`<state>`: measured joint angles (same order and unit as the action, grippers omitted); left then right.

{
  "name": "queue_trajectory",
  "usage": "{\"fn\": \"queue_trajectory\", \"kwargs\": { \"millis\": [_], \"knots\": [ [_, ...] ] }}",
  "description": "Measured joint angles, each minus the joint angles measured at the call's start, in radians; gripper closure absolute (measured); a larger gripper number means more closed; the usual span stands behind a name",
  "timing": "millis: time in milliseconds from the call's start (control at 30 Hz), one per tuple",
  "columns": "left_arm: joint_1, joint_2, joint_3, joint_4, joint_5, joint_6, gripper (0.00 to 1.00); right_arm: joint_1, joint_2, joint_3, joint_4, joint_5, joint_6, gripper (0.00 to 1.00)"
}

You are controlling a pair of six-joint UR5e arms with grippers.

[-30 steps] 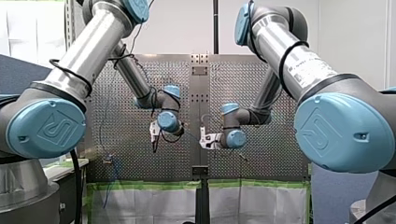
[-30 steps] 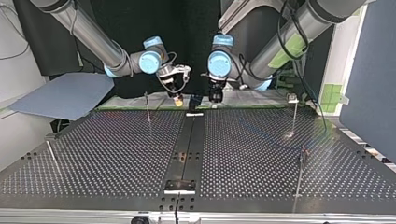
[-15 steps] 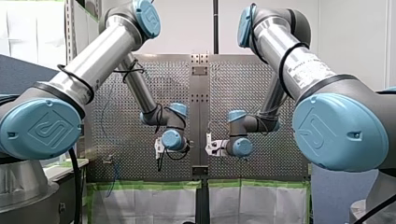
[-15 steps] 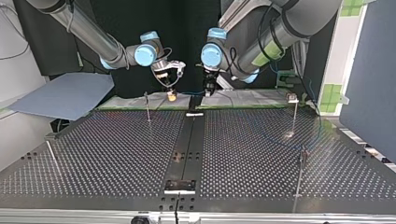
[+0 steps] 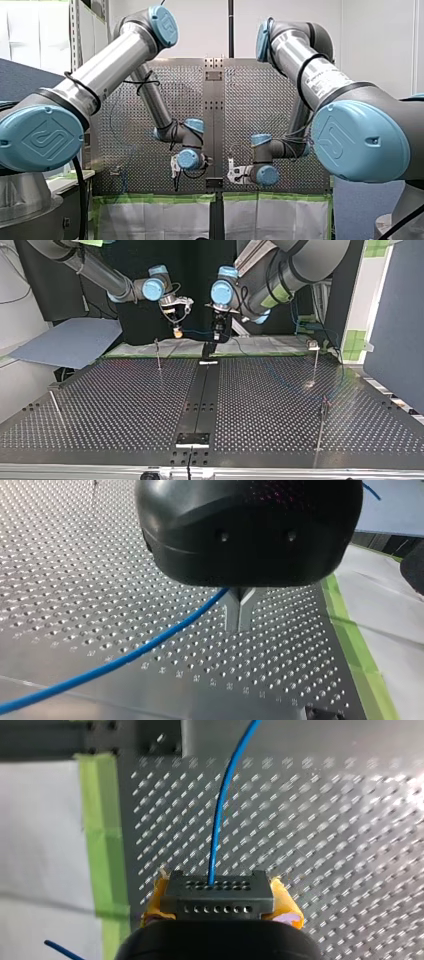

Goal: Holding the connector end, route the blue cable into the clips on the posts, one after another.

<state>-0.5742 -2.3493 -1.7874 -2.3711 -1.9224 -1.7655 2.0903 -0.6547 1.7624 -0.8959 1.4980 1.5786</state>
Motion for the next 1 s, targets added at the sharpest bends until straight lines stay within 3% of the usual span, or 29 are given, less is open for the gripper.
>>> {"fn": "queue_trajectory", "kwargs": {
  "millis": [233,600,833,1000],
  "knots": [
    [-0.031,-0.057,0.0,0.039,-0.001,0.011,1.0,-0.017,0.019,0.013,-0.053,0.021,-0.002,1.0],
    [-0.059,-0.073,0.0,0.073,0.015,-0.003,1.0,-0.043,-0.005,0.105,-0.155,0.023,0.013,1.0],
    [-0.069,-0.073,0.002,0.08,0.03,-0.024,1.0,-0.075,-0.004,0.165,-0.201,0.02,0.035,1.0],
    [-0.083,-0.073,0.002,0.08,0.038,-0.04,1.0,-0.107,-0.004,0.173,-0.204,0.013,0.034,1.0]
  ]
}}
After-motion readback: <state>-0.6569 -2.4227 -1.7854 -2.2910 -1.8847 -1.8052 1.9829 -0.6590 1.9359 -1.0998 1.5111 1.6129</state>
